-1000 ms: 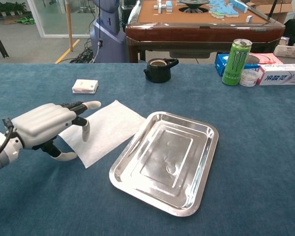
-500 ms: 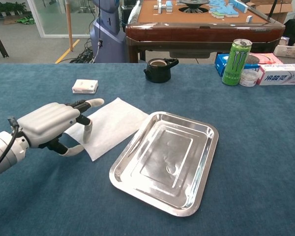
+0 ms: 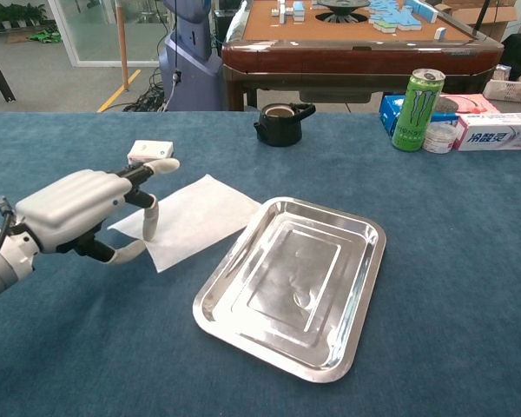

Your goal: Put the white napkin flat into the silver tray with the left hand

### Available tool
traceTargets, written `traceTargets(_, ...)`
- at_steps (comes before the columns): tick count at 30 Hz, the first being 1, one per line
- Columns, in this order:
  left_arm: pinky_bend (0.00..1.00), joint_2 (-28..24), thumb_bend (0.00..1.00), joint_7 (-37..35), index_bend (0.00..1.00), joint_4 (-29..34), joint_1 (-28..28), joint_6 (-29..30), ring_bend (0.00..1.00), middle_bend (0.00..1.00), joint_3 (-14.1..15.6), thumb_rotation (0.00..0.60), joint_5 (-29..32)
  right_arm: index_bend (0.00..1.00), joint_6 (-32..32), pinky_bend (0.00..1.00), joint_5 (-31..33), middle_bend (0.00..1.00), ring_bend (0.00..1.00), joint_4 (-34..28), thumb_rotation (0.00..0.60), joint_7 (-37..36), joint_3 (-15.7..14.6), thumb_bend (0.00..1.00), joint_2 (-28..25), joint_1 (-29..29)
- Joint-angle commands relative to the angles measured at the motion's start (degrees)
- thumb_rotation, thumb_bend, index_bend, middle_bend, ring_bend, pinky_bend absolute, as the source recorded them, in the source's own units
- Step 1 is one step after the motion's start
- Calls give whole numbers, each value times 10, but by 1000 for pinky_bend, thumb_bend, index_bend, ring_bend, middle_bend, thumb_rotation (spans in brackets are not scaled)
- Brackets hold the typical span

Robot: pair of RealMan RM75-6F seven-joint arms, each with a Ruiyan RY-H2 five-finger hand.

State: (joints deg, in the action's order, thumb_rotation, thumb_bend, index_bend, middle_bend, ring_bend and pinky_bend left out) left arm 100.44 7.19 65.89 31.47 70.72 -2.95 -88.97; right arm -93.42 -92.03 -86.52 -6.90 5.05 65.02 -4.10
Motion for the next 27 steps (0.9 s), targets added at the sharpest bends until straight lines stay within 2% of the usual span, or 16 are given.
traceTargets(1,177,-17,432,-14,615,36,-3,16,0,0,-6,600,-5,511,0,459,-1,569,426,0,600,0,0,408,0,0)
traceTargets(6,178,-54,455,6,621,131,-3,21,0,0,-27,600,8,511,0,459,-1,569,426,-2,600,-4,-1,407,1,0)
traceTargets(9,186,-63,467,46,632,166,-2,34,0,7,-40,600,9,512,-3,459,-4,569,426,-3,600,-16,-2,407,-2,1)
traceTargets(12,193,-66,480,68,647,199,-2,29,0,21,-58,600,35,512,-6,459,-2,569,426,-1,600,-6,0,407,-2,2)
traceTargets(18,195,-70,481,103,651,233,7,13,0,25,-85,600,79,512,-4,459,-3,569,425,-2,600,-8,-1,407,-2,2)
traceTargets(27,197,-73,484,117,657,272,16,27,0,32,-99,600,74,512,-5,459,-2,569,426,-2,600,-10,0,407,-3,2)
